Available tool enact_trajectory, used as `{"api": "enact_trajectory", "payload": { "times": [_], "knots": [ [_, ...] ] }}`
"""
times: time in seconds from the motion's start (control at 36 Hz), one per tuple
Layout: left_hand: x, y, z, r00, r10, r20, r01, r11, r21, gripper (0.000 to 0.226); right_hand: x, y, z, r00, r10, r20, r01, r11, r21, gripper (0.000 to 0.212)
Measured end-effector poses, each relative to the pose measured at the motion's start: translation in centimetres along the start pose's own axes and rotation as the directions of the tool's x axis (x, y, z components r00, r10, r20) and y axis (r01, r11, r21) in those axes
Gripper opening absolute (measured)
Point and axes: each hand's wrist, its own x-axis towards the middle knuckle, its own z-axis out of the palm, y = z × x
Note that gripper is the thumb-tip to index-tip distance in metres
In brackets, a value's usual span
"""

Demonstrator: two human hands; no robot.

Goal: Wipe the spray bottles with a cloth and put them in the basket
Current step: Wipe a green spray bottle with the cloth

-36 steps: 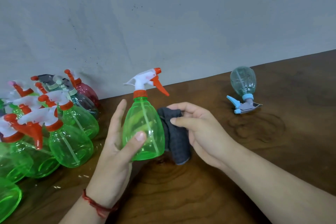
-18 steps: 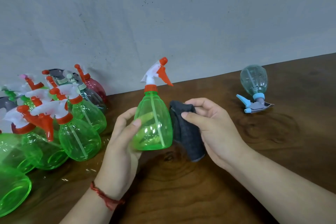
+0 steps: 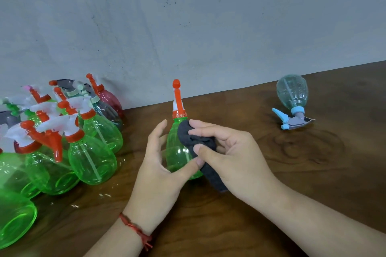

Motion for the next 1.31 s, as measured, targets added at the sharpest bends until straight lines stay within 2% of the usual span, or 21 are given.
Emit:
{"api": "enact_trajectory", "payload": {
  "times": [0.11,0.19,0.28,0.42,0.47,0.58,0.72,0.78,0.83,0.89,1.0,1.11,1.25,1.31],
  "knots": [
    [0.4,-0.2,-0.5,0.998,0.064,-0.008,-0.064,0.997,-0.047,0.099,0.3,-0.4,-0.5,0.994,-0.06,-0.088,0.061,0.998,0.013,0.033],
    [0.1,0.2,-0.5,0.998,0.05,0.045,-0.039,0.973,-0.229,0.091,0.7,-0.9,-1.1,0.981,-0.052,-0.187,0.071,0.992,0.1,0.03],
    [-0.2,0.7,-0.4,0.996,0.024,0.083,0.013,0.911,-0.413,0.071,1.2,-0.8,-1.8,0.961,-0.072,-0.267,0.101,0.99,0.097,0.03],
    [-0.6,1.0,0.2,0.996,-0.007,0.094,0.05,0.882,-0.469,0.064,0.7,0.0,-0.5,0.973,-0.137,-0.185,0.127,0.99,-0.065,0.029],
    [-0.7,1.1,0.4,0.999,0.014,0.053,0.01,0.904,-0.428,0.063,0.3,0.2,-0.1,0.987,-0.078,-0.142,0.079,0.997,-0.004,0.031],
    [-0.3,1.0,0.1,0.993,0.099,-0.063,-0.112,0.958,-0.265,0.074,0.2,0.0,0.1,0.999,0.037,-0.001,-0.036,0.991,0.133,0.031],
    [-0.2,0.8,-0.8,0.977,0.201,-0.077,-0.201,0.98,0.008,0.078,0.5,-0.2,-0.1,0.994,0.104,0.025,-0.107,0.969,0.223,0.027],
    [-0.2,0.8,-1.0,0.958,0.273,-0.093,-0.251,0.948,0.196,0.082,0.7,-0.5,-0.4,0.998,0.068,-0.001,-0.066,0.978,0.196,0.028],
    [-0.1,0.8,-1.1,0.925,0.372,-0.084,-0.314,0.867,0.386,0.083,1.1,-1.0,-1.0,0.998,0.002,-0.063,0.006,0.992,0.122,0.03],
    [-0.1,0.8,-1.0,0.903,0.43,-0.031,-0.36,0.792,0.493,0.085,1.6,-1.7,-1.8,0.989,-0.085,-0.122,0.089,0.996,0.027,0.035],
    [-0.4,0.4,-0.9,0.905,0.423,0.049,-0.375,0.737,0.562,0.085,1.6,-2.3,-2.7,0.941,-0.288,-0.175,0.248,0.943,-0.22,0.038],
    [-0.6,0.4,-0.7,0.887,0.453,0.09,-0.405,0.669,0.623,0.083,1.6,-2.0,-2.6,0.935,-0.334,-0.121,0.27,0.889,-0.368,0.036],
    [-0.1,0.2,-1.0,0.885,0.46,0.071,-0.38,0.626,0.681,0.077,1.4,-2.1,-2.5,0.973,-0.232,-0.006,0.218,0.925,-0.31,0.033],
    [0.1,0.4,-1.2,0.884,0.462,0.073,-0.381,0.622,0.684,0.076,1.4,-2.2,-2.5,0.97,-0.243,-0.03,0.225,0.934,-0.279,0.034]
  ]
}}
